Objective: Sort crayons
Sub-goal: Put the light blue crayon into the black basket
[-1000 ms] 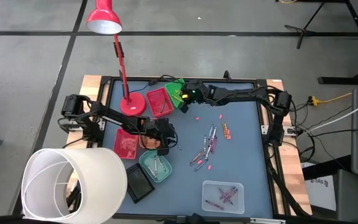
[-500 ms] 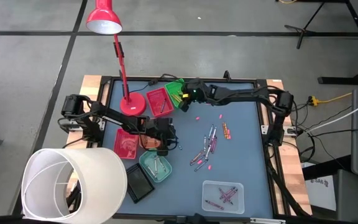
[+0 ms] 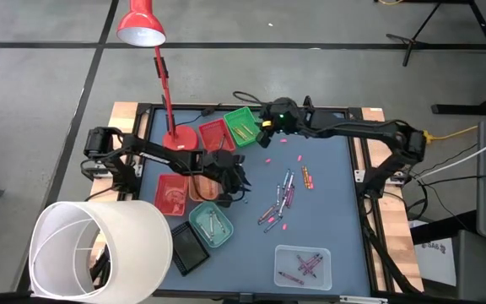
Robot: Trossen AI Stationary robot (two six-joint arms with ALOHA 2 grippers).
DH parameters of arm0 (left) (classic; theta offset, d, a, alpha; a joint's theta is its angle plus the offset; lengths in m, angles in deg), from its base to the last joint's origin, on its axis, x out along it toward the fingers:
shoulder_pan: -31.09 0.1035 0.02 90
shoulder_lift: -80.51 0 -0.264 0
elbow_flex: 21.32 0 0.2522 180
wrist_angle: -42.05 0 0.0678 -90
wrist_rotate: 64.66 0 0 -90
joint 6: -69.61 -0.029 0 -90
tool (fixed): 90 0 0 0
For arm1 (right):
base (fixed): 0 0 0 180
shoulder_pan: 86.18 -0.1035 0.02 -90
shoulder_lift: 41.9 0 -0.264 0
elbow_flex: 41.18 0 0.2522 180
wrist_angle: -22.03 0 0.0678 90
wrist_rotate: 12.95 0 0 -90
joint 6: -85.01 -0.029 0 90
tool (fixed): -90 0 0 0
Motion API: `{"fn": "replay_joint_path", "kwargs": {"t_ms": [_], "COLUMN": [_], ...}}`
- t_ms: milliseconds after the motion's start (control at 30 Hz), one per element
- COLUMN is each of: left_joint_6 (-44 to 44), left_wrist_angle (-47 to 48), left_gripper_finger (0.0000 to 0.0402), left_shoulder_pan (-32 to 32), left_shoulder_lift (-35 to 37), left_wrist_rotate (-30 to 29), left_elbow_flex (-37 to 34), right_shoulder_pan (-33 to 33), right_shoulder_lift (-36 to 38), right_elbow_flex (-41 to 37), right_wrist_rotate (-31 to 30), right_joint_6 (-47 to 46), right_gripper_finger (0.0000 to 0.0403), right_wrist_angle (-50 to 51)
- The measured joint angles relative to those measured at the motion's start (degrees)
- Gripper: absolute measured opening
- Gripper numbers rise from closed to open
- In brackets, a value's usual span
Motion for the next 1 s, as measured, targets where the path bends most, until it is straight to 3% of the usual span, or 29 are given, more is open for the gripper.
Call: {"fn": "replay_joint_path", "kwargs": {"t_ms": [200,333,600,700,1000], "left_joint_6": [-2.85,-4.49,-10.39,-11.87,-20.11], "left_wrist_angle": [3.97,9.07,32.90,38.06,41.25], "left_gripper_finger": [0.0070,0.0070,0.0070,0.0070,0.0070], "left_shoulder_pan": [0.44,0.44,0.44,0.44,0.66], "left_shoulder_lift": [-0.92,-5.17,-15.25,-16.39,-16.39], "left_wrist_rotate": [0.63,2.53,2.96,2.96,-1.23], "left_elbow_flex": [4.82,10.91,23.19,24.92,24.96], "right_shoulder_pan": [0.00,0.00,0.00,-0.05,-0.04], "right_shoulder_lift": [4.09,5.70,6.49,6.49,6.49], "right_elbow_flex": [0.00,0.00,0.00,0.00,0.00], "right_wrist_rotate": [-0.02,0.00,1.32,1.52,1.54], "right_joint_6": [0.00,-0.04,-0.25,-0.21,-0.20], "right_gripper_finger": [0.0129,0.0129,0.0129,0.0129,0.0129], "right_wrist_angle": [4.77,5.65,9.06,10.80,12.21]}}
